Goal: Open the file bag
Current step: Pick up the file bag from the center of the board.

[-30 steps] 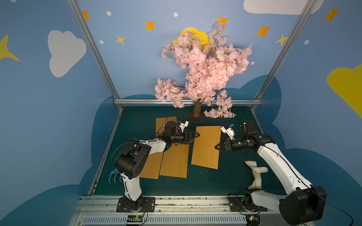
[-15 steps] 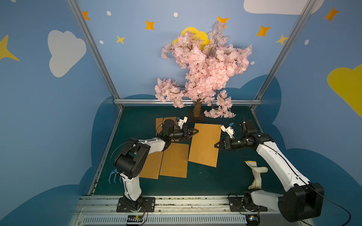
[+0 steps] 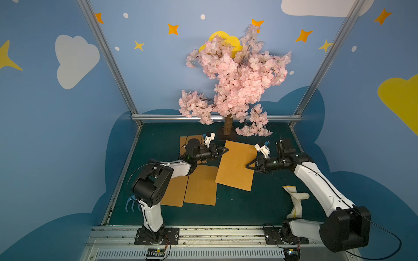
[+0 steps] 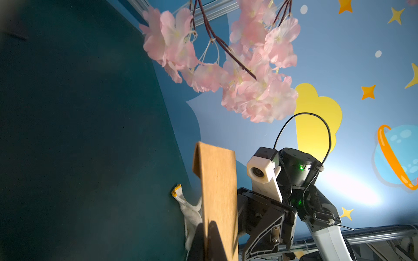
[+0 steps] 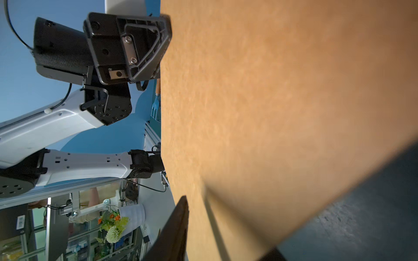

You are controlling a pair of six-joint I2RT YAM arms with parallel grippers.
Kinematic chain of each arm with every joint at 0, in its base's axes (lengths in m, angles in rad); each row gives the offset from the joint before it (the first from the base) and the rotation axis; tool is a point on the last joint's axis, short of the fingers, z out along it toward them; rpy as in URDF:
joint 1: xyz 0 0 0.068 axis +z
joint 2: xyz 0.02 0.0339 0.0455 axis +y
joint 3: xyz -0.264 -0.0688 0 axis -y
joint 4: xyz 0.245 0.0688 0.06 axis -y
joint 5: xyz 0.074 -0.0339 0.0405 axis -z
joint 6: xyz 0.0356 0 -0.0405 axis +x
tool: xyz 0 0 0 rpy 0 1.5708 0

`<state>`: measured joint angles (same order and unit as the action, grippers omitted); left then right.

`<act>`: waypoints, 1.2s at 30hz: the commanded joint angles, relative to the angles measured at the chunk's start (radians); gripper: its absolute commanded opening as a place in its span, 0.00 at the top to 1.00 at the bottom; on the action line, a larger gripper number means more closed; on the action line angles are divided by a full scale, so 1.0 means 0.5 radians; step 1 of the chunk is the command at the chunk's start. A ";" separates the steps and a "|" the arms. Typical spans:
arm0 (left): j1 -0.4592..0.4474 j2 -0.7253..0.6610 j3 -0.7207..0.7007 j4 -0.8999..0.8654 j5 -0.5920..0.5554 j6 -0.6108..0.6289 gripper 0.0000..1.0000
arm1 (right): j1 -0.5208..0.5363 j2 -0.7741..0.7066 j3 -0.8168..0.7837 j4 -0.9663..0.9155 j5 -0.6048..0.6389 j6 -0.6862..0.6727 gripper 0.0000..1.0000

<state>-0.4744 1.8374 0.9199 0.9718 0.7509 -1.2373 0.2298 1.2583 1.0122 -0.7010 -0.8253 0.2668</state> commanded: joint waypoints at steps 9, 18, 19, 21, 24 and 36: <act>0.001 0.001 -0.205 0.683 -0.369 -0.280 0.97 | 0.008 -0.294 -0.295 0.335 -0.098 0.284 0.59; 0.004 -0.084 -0.234 0.630 -0.459 -0.208 0.97 | 0.027 -0.397 -0.451 0.453 -0.137 0.398 0.63; 0.004 -0.087 -0.238 0.627 -0.464 -0.203 0.97 | 0.027 -0.400 -0.458 0.460 -0.141 0.406 0.63; 0.006 -0.093 -0.245 0.620 -0.476 -0.195 0.97 | 0.036 -0.413 -0.482 0.495 -0.158 0.436 0.66; 0.007 -0.092 -0.255 0.615 -0.489 -0.184 0.97 | 0.044 -0.435 -0.511 0.530 -0.159 0.466 0.71; 0.016 -0.097 -0.295 0.603 -0.495 -0.163 0.97 | 0.066 -0.510 -0.505 0.491 -0.147 0.472 0.96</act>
<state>-0.4713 1.8175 0.7757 1.2583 0.5072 -1.3453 0.2573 1.0245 0.7467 -0.4450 -0.8860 0.5140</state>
